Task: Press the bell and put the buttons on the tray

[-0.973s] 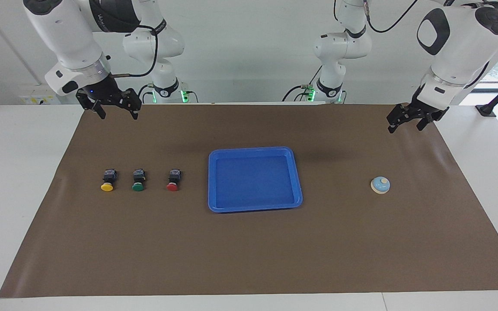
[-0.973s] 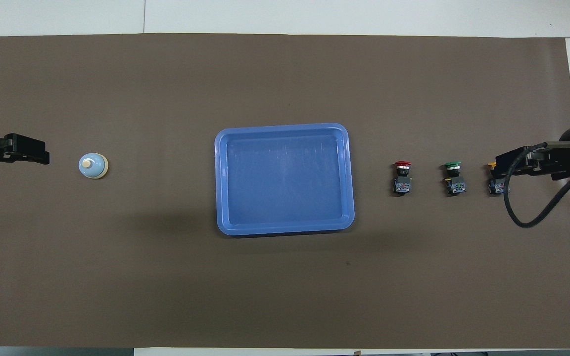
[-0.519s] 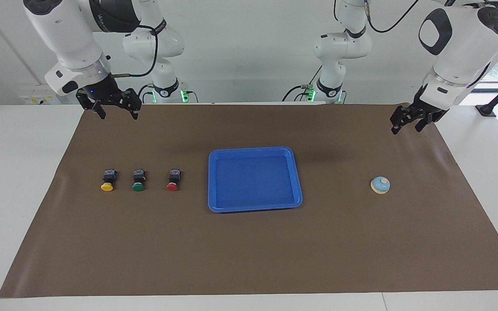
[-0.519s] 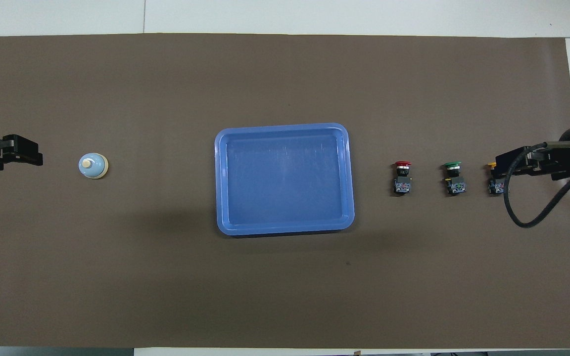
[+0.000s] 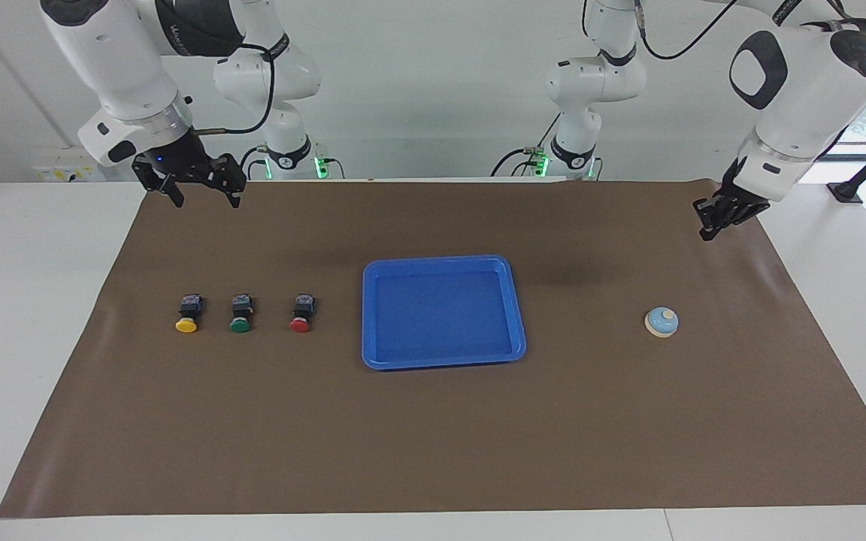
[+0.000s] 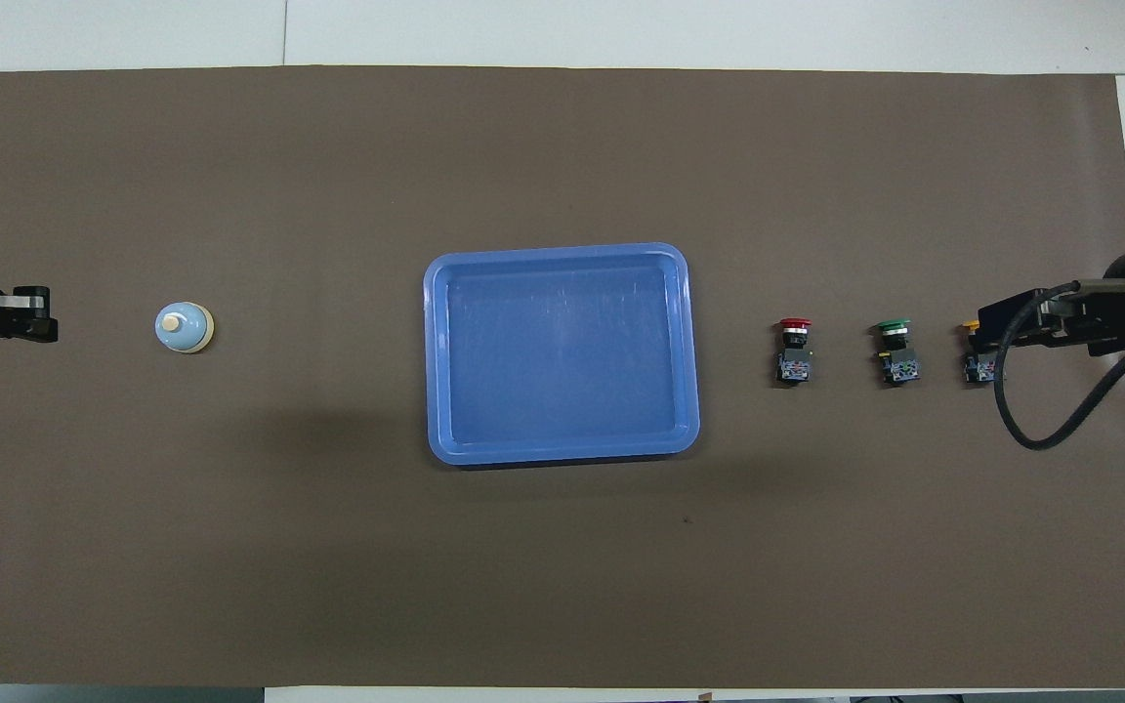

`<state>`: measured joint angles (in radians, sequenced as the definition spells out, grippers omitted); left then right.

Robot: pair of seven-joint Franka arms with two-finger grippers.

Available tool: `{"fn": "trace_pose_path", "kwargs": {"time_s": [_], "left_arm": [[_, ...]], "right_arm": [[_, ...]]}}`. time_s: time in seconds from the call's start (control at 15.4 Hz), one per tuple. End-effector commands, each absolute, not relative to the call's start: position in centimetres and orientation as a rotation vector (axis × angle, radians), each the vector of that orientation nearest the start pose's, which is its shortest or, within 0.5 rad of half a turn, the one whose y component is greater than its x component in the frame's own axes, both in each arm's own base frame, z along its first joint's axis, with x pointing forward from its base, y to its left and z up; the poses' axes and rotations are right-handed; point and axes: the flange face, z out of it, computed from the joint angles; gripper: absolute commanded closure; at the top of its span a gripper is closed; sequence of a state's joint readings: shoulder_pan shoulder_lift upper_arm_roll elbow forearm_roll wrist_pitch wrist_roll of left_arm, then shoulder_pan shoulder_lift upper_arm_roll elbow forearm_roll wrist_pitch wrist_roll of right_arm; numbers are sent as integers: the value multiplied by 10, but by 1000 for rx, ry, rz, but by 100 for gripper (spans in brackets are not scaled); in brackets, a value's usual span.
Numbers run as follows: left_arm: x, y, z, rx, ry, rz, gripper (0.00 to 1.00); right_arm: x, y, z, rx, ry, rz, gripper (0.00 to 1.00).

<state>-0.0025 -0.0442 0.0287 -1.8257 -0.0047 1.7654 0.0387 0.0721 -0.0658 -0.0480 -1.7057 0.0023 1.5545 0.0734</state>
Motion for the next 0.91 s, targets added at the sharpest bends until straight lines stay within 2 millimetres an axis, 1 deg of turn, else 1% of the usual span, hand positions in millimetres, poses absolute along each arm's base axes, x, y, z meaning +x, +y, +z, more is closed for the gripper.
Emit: {"fn": "trace_pose_path", "kwargs": {"time_s": [0.0, 0.06, 0.13, 0.19, 0.32, 0.39, 0.58, 0.71, 0.78, 0.84], "left_arm": [[547, 16, 541, -3124, 205, -49, 100], [550, 16, 532, -3124, 201, -56, 100], [552, 15, 520, -3125, 203, -37, 100], [554, 16, 512, -3126, 204, -18, 100], [560, 21, 489, -3125, 198, 18, 100], [565, 21, 473, -3123, 200, 28, 100], [578, 21, 440, -3120, 200, 2, 100], [579, 24, 422, -3119, 194, -17, 100], [579, 26, 416, -3116, 192, -57, 100], [583, 26, 405, -3114, 190, -81, 100]], "right_arm": [[524, 10, 598, -3118, 69, 145, 0], [524, 10, 598, -3118, 70, 143, 0], [524, 10, 598, -3118, 69, 145, 0], [524, 10, 598, -3118, 70, 143, 0], [524, 10, 598, -3118, 70, 143, 0], [524, 10, 598, -3118, 69, 145, 0], [524, 10, 598, -3118, 69, 145, 0], [524, 10, 598, -3118, 69, 145, 0], [524, 10, 598, -3118, 69, 145, 0], [524, 10, 598, -3118, 69, 145, 0]]}}
